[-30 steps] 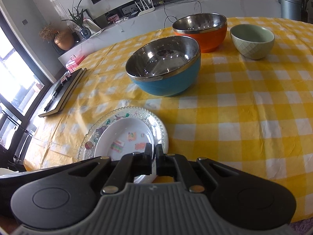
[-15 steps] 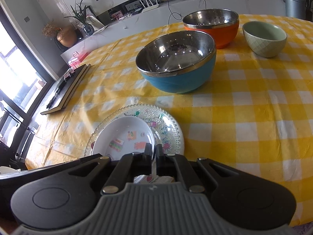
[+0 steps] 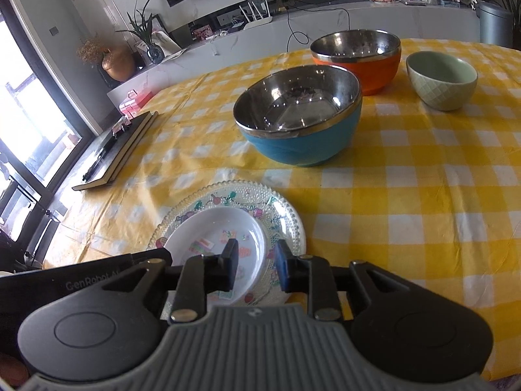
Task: Organize plates and bowls
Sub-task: 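Lower the sticker dish onto the plate stack and open the left gripper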
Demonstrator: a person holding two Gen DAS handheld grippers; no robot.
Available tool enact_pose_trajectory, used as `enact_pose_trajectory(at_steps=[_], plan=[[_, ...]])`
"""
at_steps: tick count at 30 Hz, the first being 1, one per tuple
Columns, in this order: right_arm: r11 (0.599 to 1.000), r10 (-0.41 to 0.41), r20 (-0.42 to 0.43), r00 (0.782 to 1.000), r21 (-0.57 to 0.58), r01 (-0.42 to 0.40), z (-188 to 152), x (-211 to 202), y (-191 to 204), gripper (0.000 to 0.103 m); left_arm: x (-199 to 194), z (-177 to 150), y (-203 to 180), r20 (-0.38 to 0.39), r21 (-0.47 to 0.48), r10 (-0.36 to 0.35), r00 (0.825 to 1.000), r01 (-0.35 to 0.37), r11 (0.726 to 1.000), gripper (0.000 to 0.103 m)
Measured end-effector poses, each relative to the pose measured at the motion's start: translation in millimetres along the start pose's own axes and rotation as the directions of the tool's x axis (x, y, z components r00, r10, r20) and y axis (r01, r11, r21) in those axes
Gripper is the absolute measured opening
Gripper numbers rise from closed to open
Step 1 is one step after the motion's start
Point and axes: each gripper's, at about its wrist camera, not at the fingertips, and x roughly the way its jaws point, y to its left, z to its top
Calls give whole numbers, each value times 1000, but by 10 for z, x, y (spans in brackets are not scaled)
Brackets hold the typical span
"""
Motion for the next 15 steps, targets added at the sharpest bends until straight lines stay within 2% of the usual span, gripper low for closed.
enact_pose_trajectory(at_steps=[7, 11, 13, 15], plan=[[1000, 1, 96, 995, -22, 1, 55, -257, 7, 45, -195, 30, -100, 64, 21, -5, 998, 4, 1000, 46], [999, -28, 139, 990, -17, 30, 80, -378, -22, 48, -303, 41, -167, 101, 35, -8, 995, 4, 999, 53], [997, -72, 169, 983, 7, 72, 84, -449, -50, 66, -362, 48, -209, 127, 46, -13, 992, 7, 999, 58], [995, -104, 200, 974, 19, 103, 92, -511, -86, 70, -409, 57, -256, 152, 57, -19, 988, 11, 998, 62]])
